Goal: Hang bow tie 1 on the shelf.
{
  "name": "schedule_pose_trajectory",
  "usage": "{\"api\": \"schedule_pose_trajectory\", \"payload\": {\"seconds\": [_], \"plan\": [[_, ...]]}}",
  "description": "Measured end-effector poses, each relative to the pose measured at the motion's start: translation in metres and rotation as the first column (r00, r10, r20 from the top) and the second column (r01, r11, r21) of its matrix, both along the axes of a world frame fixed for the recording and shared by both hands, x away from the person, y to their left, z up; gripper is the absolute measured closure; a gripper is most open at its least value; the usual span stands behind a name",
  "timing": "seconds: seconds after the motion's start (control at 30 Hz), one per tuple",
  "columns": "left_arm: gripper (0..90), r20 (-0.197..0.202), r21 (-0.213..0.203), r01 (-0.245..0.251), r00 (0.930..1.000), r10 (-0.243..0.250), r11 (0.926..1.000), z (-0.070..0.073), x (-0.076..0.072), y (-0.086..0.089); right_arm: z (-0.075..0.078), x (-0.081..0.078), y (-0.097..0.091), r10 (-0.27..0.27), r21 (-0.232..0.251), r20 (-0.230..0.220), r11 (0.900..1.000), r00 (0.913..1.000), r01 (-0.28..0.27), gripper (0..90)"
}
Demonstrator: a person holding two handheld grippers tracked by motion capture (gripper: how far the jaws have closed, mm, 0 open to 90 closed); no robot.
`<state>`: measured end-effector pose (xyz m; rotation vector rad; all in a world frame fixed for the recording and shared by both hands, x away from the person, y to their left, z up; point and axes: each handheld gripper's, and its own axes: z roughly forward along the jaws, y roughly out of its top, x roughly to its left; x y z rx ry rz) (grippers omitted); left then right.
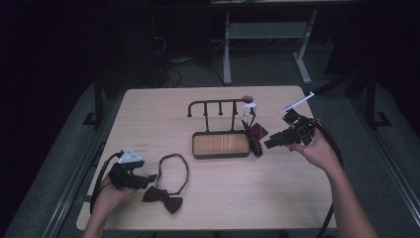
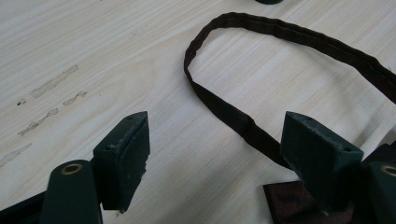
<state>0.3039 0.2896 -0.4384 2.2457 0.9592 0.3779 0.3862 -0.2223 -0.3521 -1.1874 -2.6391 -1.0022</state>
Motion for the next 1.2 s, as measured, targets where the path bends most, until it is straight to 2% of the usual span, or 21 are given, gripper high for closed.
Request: {"api": "schedule_pose_trajectory", "payload": {"seconds": [0.5, 0.57, 0.63, 0.7, 0.9, 1.03, 1.2], "plan": [[28.5, 0.004, 0.0, 0.022, 0.9997, -0.022, 0.9998, 0.004, 0.0, -0.005, -0.017, -0.013, -0.009, 0.001, 0.014, -0.017, 0.9999, 0.9998, -0.001, 50.4], [28.5, 0.002, -0.005, 0.022, 0.9997, -0.022, 0.9997, 0.005, -0.001, -0.006, -0.02, -0.016, -0.009, -0.002, -0.01, -0.023, 0.9999, 0.9997, 0.001, 50.0], [28.7, 0.003, -0.009, 0.023, 0.9997, -0.023, 0.9997, 0.005, 0.0, -0.008, -0.023, -0.019, -0.01, -0.001, -0.008, -0.032, 1.0, 0.9995, 0.001, 49.9], [29.4, 0.001, 0.007, 0.038, 0.9993, -0.038, 0.9993, 0.007, 0.001, -0.009, -0.026, -0.021, -0.01, 0.0, -0.008, -0.031, 1.0, 0.9995, 0.0, 50.0], [29.6, 0.001, 0.011, 0.05, 0.9988, -0.05, 0.9987, 0.006, 0.002, -0.013, -0.034, -0.028, -0.013, -0.004, -0.002, -0.039, 1.0, 0.9992, 0.004, 49.7], [29.9, 0.002, 0.021, 0.057, 0.9983, -0.057, 0.9981, 0.007, 0.002, -0.014, -0.037, -0.032, -0.015, -0.007, 0.003, -0.033, 1.0, 0.9994, 0.007, 48.5], [30.3, -0.007, 0.011, 0.057, 0.9983, -0.057, 0.9983, 0.005, 0.003, -0.015, -0.04, -0.039, -0.017, -0.02, 0.01, -0.025, 0.9997, 0.9995, 0.02, 48.5]]}}
